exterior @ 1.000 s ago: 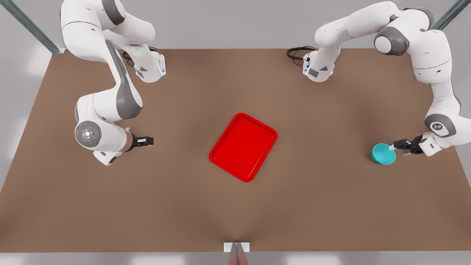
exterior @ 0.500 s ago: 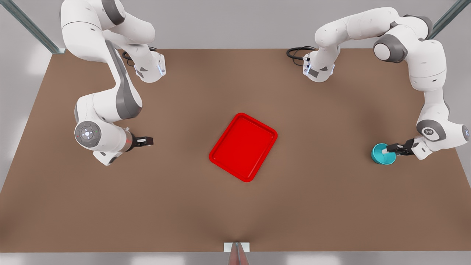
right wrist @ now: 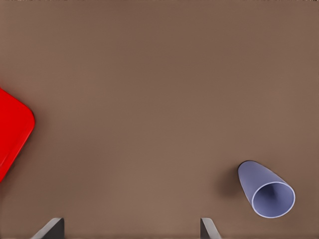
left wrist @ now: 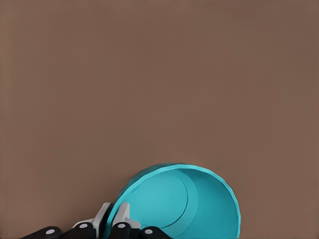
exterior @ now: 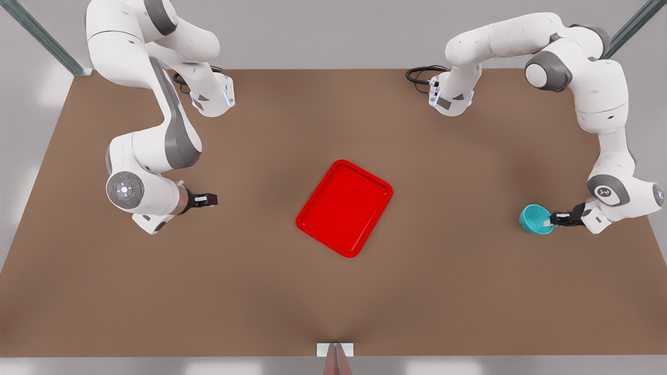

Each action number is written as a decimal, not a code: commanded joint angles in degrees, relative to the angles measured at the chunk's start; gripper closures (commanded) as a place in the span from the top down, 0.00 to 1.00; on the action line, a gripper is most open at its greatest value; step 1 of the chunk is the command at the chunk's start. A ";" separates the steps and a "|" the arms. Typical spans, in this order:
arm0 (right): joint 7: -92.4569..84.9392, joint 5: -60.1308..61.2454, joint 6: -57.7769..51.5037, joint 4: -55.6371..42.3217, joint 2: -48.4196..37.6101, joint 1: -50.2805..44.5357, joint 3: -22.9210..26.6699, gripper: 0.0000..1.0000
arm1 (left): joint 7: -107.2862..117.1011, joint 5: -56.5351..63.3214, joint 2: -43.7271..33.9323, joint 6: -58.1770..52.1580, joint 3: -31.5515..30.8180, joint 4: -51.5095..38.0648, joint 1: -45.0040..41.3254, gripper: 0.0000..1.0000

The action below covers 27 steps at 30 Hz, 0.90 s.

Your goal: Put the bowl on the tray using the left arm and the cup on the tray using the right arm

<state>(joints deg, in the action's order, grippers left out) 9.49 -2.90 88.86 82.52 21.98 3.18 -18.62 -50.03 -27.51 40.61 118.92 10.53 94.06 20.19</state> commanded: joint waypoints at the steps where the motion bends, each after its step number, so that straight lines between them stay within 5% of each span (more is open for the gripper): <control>1: 0.00 0.00 0.00 0.01 -0.01 -0.01 -0.01 1.00 | 0.37 0.09 0.00 0.00 0.01 -0.10 -0.41 0.21; 7: -0.09 -0.18 0.35 0.09 0.08 -0.10 -0.01 1.00 | 11.08 -0.09 -5.45 -3.69 -0.08 -1.77 -11.21 0.21; 11: -0.09 -0.79 1.49 1.94 -0.01 -1.07 0.07 1.00 | 23.90 2.36 -8.53 -5.71 0.10 -1.77 -26.50 0.21; 13: -0.18 -2.55 12.12 12.92 -3.26 -0.37 0.07 1.00 | 37.71 2.90 -8.62 -6.51 0.10 -1.77 -35.65 0.21; 19: -2.20 -2.81 19.68 16.97 -3.17 3.68 0.07 1.00 | 58.46 2.99 -7.74 -6.33 0.10 -1.60 -52.96 0.21; 25: -11.16 -2.81 21.18 16.71 -2.82 11.85 0.07 1.00 | 62.95 0.44 -4.84 -4.13 -0.08 -1.60 -57.10 0.21; 26: -11.52 -2.81 20.66 16.70 -2.82 11.94 0.07 1.00 | 63.30 0.44 -4.84 -4.22 -0.08 -1.60 -57.10 0.41; 27: -11.95 -2.81 20.48 16.53 -2.82 12.73 0.07 1.00 | 64.79 0.44 -4.84 -4.13 -0.08 -1.60 -57.63 0.95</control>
<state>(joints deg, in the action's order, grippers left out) -5.09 -5.71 109.23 98.72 19.13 15.81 -18.57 14.80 -23.54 35.78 114.80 10.46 92.46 -37.54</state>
